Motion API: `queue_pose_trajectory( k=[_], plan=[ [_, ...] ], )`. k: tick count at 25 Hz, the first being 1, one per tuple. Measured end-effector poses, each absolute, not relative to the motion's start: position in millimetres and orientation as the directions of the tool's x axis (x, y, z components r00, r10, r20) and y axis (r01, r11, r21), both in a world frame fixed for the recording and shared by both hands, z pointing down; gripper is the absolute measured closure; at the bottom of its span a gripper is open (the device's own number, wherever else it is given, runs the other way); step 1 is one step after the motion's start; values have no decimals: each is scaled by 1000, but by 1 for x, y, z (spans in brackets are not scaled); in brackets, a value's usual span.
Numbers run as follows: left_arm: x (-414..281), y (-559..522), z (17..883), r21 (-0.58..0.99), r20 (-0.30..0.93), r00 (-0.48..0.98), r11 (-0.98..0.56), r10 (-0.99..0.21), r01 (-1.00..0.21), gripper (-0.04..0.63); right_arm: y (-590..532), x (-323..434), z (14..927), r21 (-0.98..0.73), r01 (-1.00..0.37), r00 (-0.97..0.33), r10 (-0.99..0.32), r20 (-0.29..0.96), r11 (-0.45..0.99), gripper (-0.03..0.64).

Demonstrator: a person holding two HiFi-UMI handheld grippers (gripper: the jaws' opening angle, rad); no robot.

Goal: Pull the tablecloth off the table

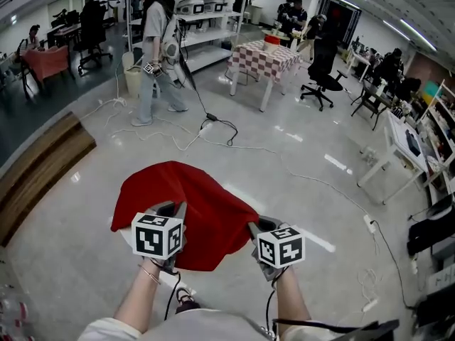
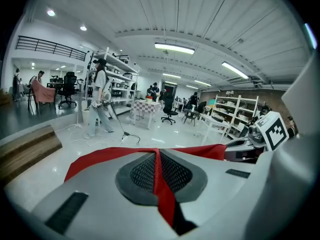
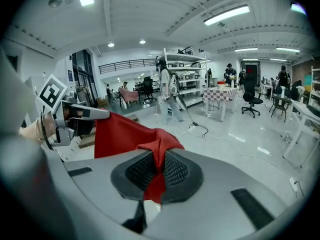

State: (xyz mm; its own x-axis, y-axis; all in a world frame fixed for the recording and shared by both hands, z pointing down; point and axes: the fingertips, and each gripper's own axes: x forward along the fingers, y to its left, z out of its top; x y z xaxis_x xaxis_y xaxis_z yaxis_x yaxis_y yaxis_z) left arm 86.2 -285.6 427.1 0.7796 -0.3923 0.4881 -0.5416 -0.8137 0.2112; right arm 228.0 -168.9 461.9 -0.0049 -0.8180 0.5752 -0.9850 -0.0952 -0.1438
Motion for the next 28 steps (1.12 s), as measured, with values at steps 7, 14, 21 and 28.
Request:
queue_pose_trajectory(
  k=[7, 14, 21, 28],
  plan=[
    [106, -253, 420, 207, 486, 792, -832, -369, -514, 577, -139, 250, 456, -167, -978, 12, -833, 553, -125, 586],
    [134, -228, 407, 190, 469, 813, -859, -346, -476, 577, -114, 269, 452, -175, -973, 33, -843, 537, -150, 586],
    [162, -186, 408, 210, 458, 839, -881, -295, -424, 577, -80, 291, 449, -168, -969, 65, -839, 540, -183, 586],
    [181, -142, 418, 228, 458, 852, -893, -254, -389, 577, -43, 301, 457, -174, -962, 82, -834, 546, -209, 586]
  ],
)
